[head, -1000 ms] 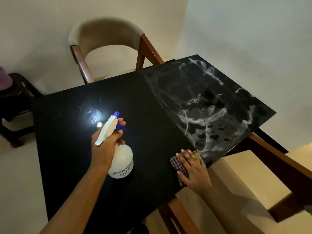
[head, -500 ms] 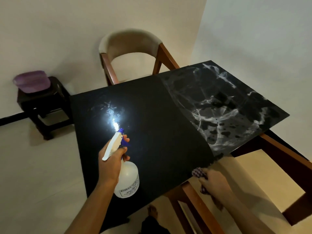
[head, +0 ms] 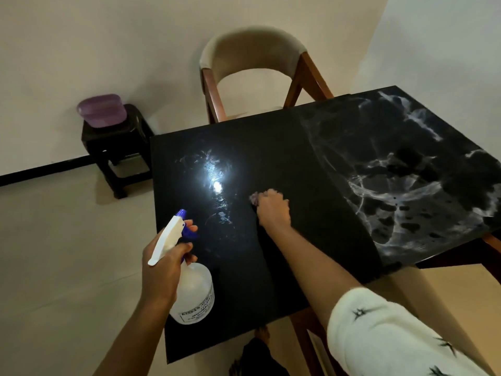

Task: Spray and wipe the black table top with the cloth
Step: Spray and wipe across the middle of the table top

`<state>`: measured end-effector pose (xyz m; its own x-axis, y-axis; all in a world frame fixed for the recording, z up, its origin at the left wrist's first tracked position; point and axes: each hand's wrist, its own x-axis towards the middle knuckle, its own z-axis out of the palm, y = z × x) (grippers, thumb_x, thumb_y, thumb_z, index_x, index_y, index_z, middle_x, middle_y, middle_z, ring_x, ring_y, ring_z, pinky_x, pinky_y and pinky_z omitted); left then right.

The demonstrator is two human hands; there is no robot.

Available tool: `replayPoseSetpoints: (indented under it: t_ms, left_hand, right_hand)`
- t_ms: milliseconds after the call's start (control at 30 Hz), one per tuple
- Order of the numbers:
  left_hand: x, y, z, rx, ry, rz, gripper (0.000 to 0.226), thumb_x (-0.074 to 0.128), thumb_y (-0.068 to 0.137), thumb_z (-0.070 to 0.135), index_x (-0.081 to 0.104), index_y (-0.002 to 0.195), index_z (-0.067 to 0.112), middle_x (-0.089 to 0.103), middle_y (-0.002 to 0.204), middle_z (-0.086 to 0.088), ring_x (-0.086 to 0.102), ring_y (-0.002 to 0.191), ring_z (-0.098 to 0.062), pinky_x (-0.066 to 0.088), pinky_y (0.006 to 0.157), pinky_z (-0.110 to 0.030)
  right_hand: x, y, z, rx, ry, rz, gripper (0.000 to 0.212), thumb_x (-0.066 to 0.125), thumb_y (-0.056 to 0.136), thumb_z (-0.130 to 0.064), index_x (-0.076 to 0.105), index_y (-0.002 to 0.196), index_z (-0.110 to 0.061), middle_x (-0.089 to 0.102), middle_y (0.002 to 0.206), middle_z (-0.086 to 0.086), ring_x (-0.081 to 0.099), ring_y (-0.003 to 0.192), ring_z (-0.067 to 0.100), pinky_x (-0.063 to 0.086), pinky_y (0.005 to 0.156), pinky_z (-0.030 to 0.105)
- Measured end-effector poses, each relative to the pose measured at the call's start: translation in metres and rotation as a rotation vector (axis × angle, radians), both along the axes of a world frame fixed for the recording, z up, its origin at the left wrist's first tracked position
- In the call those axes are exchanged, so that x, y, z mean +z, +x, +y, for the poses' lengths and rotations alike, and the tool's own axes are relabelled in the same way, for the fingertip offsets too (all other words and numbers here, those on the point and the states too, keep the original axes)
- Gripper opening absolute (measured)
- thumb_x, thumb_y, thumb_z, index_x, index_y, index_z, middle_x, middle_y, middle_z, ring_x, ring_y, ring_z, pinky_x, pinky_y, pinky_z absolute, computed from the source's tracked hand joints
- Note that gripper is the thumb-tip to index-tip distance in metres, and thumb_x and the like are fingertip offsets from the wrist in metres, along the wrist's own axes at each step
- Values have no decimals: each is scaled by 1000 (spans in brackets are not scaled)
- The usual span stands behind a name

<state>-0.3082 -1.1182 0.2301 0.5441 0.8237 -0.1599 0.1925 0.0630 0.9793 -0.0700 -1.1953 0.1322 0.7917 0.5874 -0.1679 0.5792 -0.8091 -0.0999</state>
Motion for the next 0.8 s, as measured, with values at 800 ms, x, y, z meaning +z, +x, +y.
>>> replayPoseSetpoints:
  t_ms: [800]
  left_hand:
    - [-9, 28, 17, 115, -48, 7, 41, 54, 88, -6, 55, 124, 13, 66, 108, -5, 60, 67, -20, 56, 55, -19]
  right_hand:
    - [3, 28, 77, 354, -1, -61, 28, 40, 101, -21, 60, 119, -16, 58, 115, 16, 55, 106, 33, 50, 82, 43]
